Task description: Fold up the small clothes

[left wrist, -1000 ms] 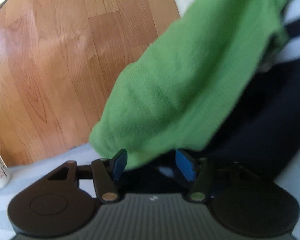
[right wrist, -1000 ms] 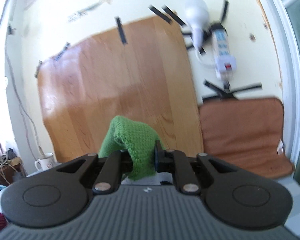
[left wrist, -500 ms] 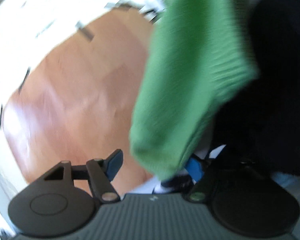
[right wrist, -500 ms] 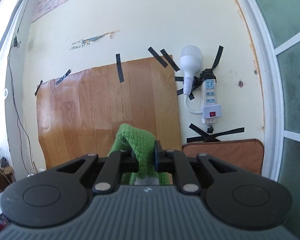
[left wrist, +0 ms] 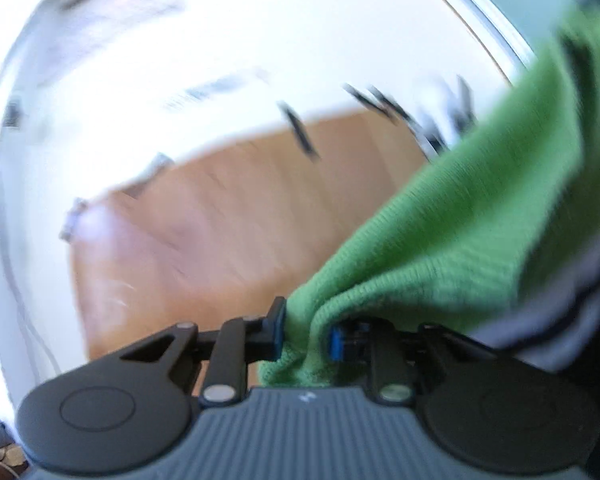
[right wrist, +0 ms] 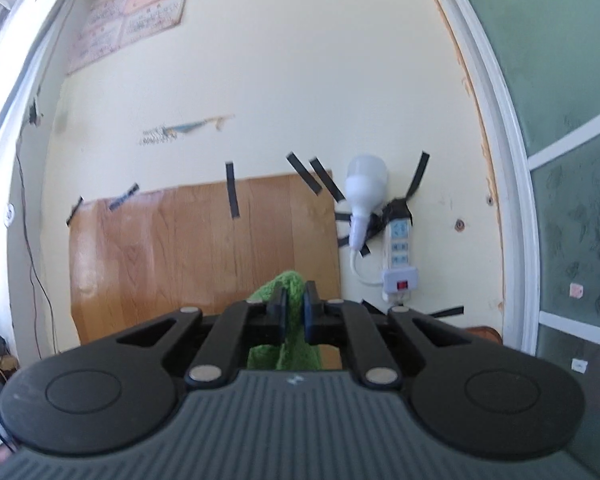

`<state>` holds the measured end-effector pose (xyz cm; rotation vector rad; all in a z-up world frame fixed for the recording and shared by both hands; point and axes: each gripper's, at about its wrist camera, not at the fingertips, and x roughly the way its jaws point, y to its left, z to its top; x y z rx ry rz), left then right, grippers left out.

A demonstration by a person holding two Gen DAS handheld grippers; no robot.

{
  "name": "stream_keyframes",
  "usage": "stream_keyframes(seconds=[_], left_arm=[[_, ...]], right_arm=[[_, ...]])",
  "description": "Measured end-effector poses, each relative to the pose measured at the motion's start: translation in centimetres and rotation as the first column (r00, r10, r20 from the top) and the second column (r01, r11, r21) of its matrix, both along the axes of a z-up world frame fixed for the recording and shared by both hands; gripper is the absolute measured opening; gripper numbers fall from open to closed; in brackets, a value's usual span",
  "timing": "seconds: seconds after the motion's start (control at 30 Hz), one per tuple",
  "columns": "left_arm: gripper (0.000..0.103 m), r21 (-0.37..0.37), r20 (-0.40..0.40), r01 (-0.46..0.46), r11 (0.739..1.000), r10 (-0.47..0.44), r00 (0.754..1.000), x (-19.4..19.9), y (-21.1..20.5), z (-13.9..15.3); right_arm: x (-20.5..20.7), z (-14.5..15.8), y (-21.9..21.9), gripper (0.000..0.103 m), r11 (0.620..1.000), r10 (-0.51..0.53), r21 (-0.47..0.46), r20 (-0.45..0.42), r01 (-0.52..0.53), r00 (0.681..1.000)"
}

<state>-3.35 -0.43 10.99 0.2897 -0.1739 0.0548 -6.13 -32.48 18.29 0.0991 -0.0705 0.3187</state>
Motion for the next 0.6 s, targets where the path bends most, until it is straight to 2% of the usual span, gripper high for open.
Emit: stream_keyframes(seconds=[0.1, 0.23, 0.43, 0.5, 0.53, 0.6], left_arm=[[0.020, -0.048, 0.122, 0.015, 0.999, -0.009, 0.993, -4.2, 1.6, 3.7], [0.020, -0.032, 0.233, 0.053, 0.998, -0.044, 0.972, -8.4, 2.4, 8.1], [0.020, -0.028, 0.227, 0.125, 0.992, -0.115, 0.967, -12.2, 4.7, 12.8], [0.020, -0.032, 0.218, 0.136, 0.990, -0.126, 0.968, -13.3, 5.1, 14.0], [0.020, -0.035, 0.209, 0.134, 0.990, -0.124, 0.970, -13.6, 5.2, 14.2], [0.020, -0.053, 0.169, 0.134, 0.990, -0.123, 0.978, -13.2, 6.7, 15.8]], right_arm=[[-1.8, 0.9, 0.6, 0.010, 1.000, -0.004, 0.003, 0.066, 0.004, 0.998], [-3.9, 3.0, 0.5, 0.010, 1.000, 0.007, 0.021, 0.131, -0.009, 0.991], [-6.8, 6.3, -0.3, 0.010, 0.998, 0.040, 0.041, 0.231, -0.050, 0.972], [-7.7, 7.7, -0.5, 0.006, 0.997, 0.046, 0.048, 0.269, -0.061, 0.962], [-7.8, 8.3, -0.7, 0.002, 0.996, 0.050, 0.056, 0.281, -0.068, 0.959], [-7.4, 8.9, -0.9, 0.003, 0.993, 0.070, 0.070, 0.273, -0.092, 0.959]])
